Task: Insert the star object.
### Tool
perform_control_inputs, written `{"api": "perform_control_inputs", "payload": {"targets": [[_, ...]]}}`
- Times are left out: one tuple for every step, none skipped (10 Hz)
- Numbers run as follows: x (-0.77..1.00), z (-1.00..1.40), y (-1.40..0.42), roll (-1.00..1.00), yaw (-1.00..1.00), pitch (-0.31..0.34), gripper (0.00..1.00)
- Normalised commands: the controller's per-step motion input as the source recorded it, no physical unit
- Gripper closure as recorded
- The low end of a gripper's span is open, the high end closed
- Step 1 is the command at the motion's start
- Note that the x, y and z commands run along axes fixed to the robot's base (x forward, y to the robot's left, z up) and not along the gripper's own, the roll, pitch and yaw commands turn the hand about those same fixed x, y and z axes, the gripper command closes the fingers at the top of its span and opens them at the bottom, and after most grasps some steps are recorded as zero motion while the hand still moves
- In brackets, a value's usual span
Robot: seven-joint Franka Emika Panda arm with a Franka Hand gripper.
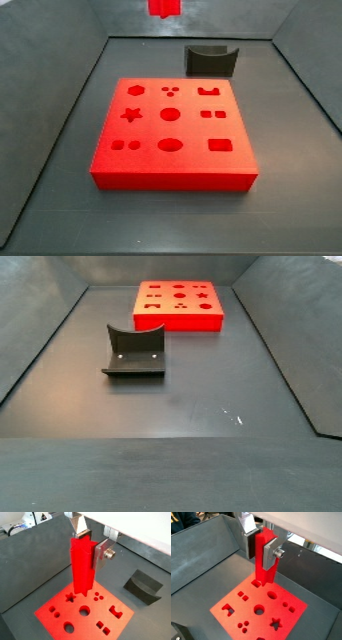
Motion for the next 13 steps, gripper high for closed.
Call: {"api": "perform_control_inputs", "payload": {"targets": [[0.00, -0.34, 0.10, -0.11, 0.00, -0.037, 1.00], [-0.05, -0.72, 0.38, -0.14, 0.42, -0.073, 1.00], [-0.13, -0.70, 0.19, -0.16, 0.84, -0.020, 1.00], [0.00, -0.63, 0.00, -0.02, 1.00, 0.073, 1.00], [0.00, -0.66, 0.00, 0.00, 1.00, 0.000, 1.00], [-0.08, -0.62, 0.00, 0.12, 1.00, -0.010, 1.00], [-0.12, -0.56, 0.00, 0.15, 0.73, -0.014, 1.00], [-0.19, -0.33, 0.00, 0.20, 0.50, -0.004, 1.00], [-0.20, -0.12, 0.00, 0.29, 0.52, 0.000, 1.00], [-0.25, -0.39, 0.00, 0.08, 0.27, -0.033, 1.00], [-0.33, -0.50, 0.10, -0.19, 0.00, -0.187, 1.00], [-0.32, -0.41, 0.00, -0.24, 0.00, -0.250, 1.00], [-0.32, -0.38, 0.00, -0.22, 0.00, -0.304, 1.00]]}}
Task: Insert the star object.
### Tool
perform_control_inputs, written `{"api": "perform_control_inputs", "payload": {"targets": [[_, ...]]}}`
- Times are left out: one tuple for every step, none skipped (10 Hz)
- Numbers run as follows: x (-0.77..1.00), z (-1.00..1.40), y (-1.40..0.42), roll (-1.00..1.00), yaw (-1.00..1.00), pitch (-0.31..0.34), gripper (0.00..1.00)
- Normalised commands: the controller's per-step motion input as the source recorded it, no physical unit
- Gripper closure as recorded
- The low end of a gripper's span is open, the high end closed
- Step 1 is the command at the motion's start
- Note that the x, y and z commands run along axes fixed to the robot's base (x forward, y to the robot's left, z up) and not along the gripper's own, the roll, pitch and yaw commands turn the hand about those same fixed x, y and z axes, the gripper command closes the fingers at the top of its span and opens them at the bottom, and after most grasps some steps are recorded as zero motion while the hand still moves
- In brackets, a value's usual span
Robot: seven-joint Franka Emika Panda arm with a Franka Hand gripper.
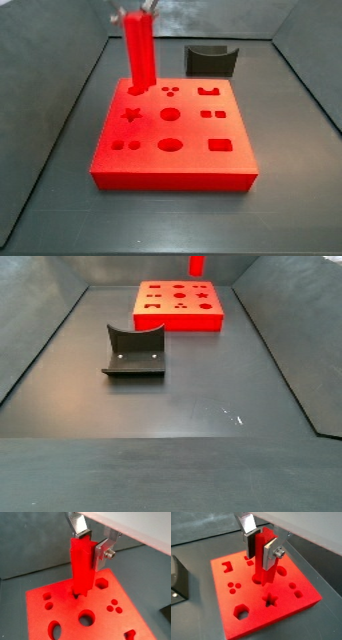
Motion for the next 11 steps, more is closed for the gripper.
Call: {"api": "perform_control_inputs", "payload": {"targets": [[-0.26, -0.19, 0.00, -0.27, 0.00, -0.331, 1.00], [-0.12, 0.00, -0.14, 0.10, 0.17, -0.060, 1.00], [-0.03, 0.01, -0.13, 0.25, 0.18, 0.000, 1.00], [0.00, 0.00, -0.12, 0.34, 0.12, 0.179, 1.00], [0.05, -0.09, -0.06, 0.29, 0.01, 0.274, 1.00], [0.04, -0.23, 0.00, 0.20, 0.00, 0.209, 1.00], [0.12, -0.25, -0.01, 0.07, -0.06, 0.101, 1.00], [0.23, -0.27, -0.03, 0.00, -0.08, 0.019, 1.00], [0.11, -0.27, 0.00, 0.00, -0.04, 0.000, 1.00], [0.05, -0.30, 0.00, 0.01, 0.00, -0.003, 1.00], [0.00, -0.27, 0.00, 0.04, 0.00, 0.000, 1.00]]}}
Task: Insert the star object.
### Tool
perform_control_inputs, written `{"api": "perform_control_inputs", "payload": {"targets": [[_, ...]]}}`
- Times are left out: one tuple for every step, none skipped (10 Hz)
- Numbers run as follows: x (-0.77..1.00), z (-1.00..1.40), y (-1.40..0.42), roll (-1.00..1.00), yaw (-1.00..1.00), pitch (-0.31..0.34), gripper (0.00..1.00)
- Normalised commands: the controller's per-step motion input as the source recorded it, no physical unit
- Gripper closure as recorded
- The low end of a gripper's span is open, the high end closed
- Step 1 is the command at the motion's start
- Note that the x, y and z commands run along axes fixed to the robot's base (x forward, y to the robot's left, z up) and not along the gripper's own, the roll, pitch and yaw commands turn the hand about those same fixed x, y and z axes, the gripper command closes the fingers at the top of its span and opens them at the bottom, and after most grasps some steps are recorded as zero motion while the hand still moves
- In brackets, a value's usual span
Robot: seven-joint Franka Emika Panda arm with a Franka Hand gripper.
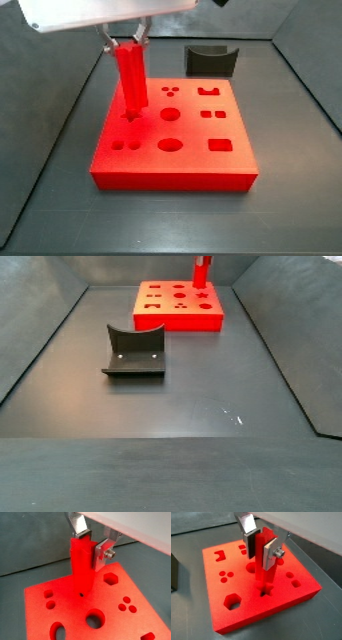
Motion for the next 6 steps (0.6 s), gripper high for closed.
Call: {"api": "perform_control_inputs", "payload": {"targets": [[0.00, -0.20, 0.00, 0.06, 0.00, 0.000, 1.00], [0.00, -0.19, 0.00, 0.06, 0.00, 0.000, 1.00], [0.00, -0.14, 0.00, 0.10, 0.00, 0.000, 1.00], [0.00, -0.18, 0.00, 0.09, 0.00, 0.000, 1.00], [0.05, -0.23, 0.00, 0.05, -0.03, -0.027, 1.00], [0.00, -0.09, 0.00, 0.01, -0.27, -0.061, 1.00]]}}
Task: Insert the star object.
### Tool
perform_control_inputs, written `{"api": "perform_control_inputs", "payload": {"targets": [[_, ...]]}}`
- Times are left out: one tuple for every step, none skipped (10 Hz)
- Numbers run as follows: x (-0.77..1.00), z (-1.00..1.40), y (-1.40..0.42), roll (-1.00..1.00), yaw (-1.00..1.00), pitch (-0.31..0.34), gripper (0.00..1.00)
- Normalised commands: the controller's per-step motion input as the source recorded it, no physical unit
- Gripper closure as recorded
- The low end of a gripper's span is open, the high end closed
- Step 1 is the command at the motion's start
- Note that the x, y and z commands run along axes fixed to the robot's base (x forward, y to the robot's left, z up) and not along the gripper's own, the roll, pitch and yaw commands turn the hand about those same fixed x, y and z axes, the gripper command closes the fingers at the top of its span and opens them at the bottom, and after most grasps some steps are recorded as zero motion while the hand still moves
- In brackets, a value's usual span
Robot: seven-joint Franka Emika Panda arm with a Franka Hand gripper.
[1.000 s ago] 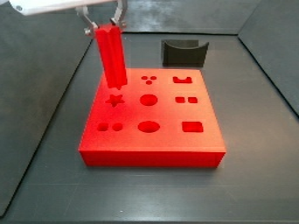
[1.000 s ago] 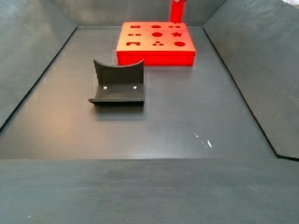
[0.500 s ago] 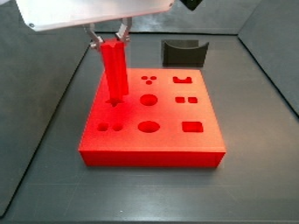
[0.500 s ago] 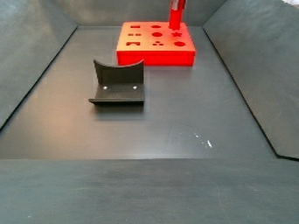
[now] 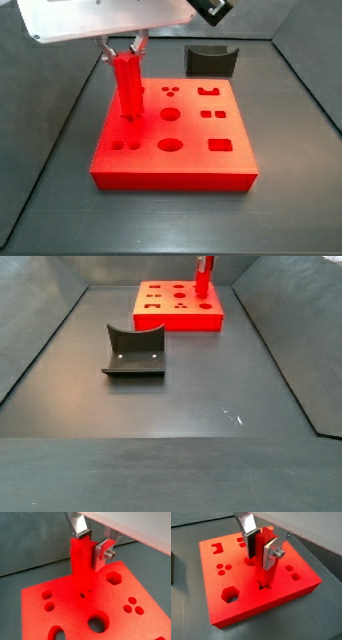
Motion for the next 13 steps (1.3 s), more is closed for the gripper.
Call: {"api": "perform_control_inputs", "payload": {"targets": [[0.00, 0.00, 0.00, 0.00, -0.31, -0.094, 1.00], [0.00, 0.00, 0.00, 0.00, -0.26, -0.043, 1.00], [-0.06, 0.00, 0.00, 0.00, -0.20, -0.019, 1.00], [0.00, -0.05, 0.00, 0.00, -0.21, -0.043, 1.00], [0.00, -0.05, 0.00, 0.00, -0.21, -0.037, 1.00], [0.00, -0.08, 0.00, 0.00, -0.19, -0.033, 1.00], [0.08, -0.09, 0.00, 0.00, -0.23, -0.043, 1.00], [0.15, -0.11, 0.00, 0.00, -0.28, -0.051, 1.00], [0.14, -0.08, 0.00, 0.01, -0.28, -0.053, 1.00], [0.16, -0.08, 0.00, 0.01, -0.27, -0.053, 1.00], [0.08, -0.07, 0.00, 0.01, -0.21, -0.019, 1.00], [0.00, -0.07, 0.04, 0.04, 0.00, -0.003, 1.00], [-0.18, 0.00, 0.10, 0.06, 0.00, 0.000, 1.00]]}}
